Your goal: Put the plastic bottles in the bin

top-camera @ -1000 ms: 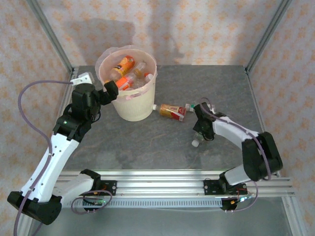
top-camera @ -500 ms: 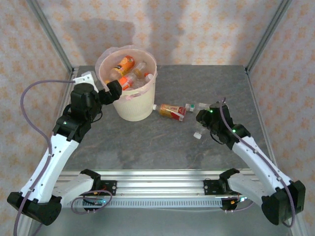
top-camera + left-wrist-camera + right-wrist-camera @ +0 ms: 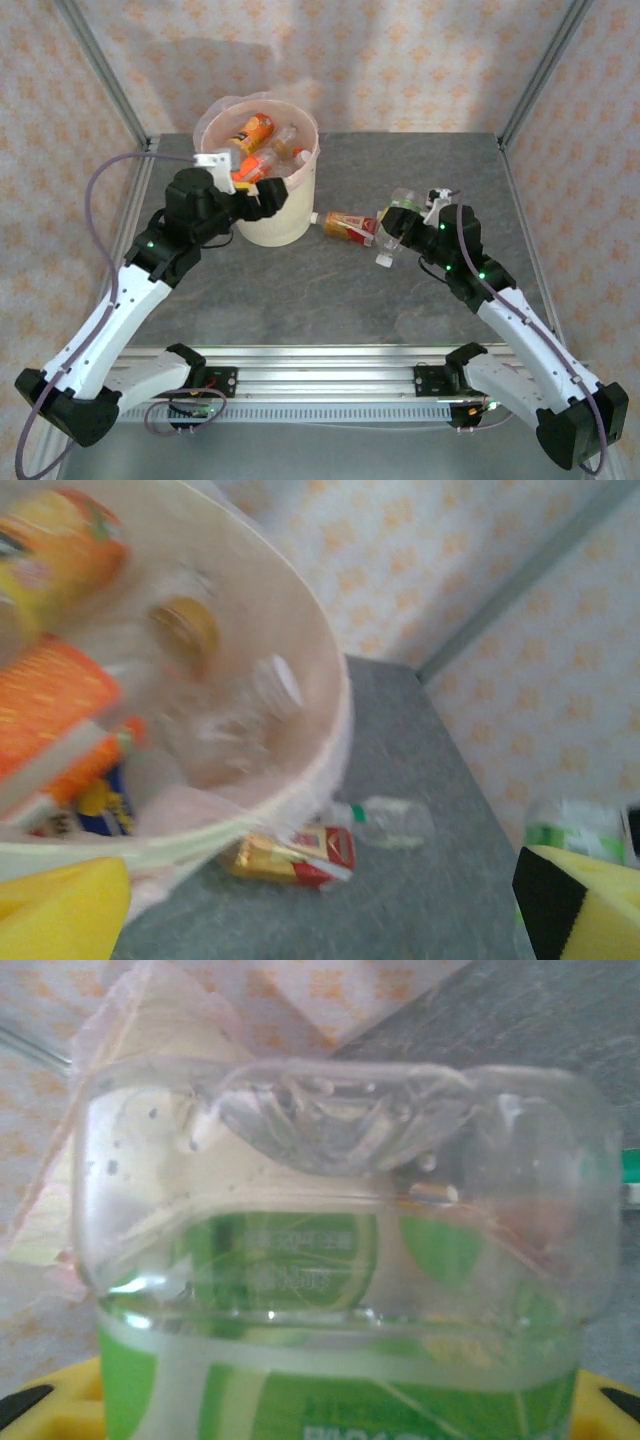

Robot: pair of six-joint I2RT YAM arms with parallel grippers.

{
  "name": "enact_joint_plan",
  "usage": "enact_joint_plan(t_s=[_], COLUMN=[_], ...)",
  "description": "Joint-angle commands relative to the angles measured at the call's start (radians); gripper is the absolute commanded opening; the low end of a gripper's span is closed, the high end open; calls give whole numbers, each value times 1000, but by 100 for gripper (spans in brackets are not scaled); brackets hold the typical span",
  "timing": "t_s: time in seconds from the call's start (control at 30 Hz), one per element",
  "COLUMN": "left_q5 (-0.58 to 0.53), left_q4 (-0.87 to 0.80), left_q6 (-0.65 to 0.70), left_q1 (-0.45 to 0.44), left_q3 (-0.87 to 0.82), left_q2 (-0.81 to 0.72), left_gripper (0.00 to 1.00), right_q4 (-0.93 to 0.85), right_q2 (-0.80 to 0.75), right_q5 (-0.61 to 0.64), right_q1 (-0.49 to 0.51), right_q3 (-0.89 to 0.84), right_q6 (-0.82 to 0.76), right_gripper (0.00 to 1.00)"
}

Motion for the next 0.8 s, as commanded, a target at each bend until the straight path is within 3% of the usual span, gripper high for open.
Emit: enact_joint_plan(t_s=[0.0, 0.43, 0.77], left_q5=[119, 299, 305], left_q4=[78, 148, 67], left_q6=[55, 24, -66], left_q1=[-40, -97, -151], left_q3=[18, 61, 222], left_q2=[16, 115, 244], left_gripper=[100, 100, 100], right_q4=[112, 185, 47], right_q2=[-3, 26, 110], right_q5=[-73, -230, -142], right_q1=[15, 113, 264], right_q3=[31, 84, 210], right_q6=[-32, -206, -446], right_gripper=[38, 44, 45])
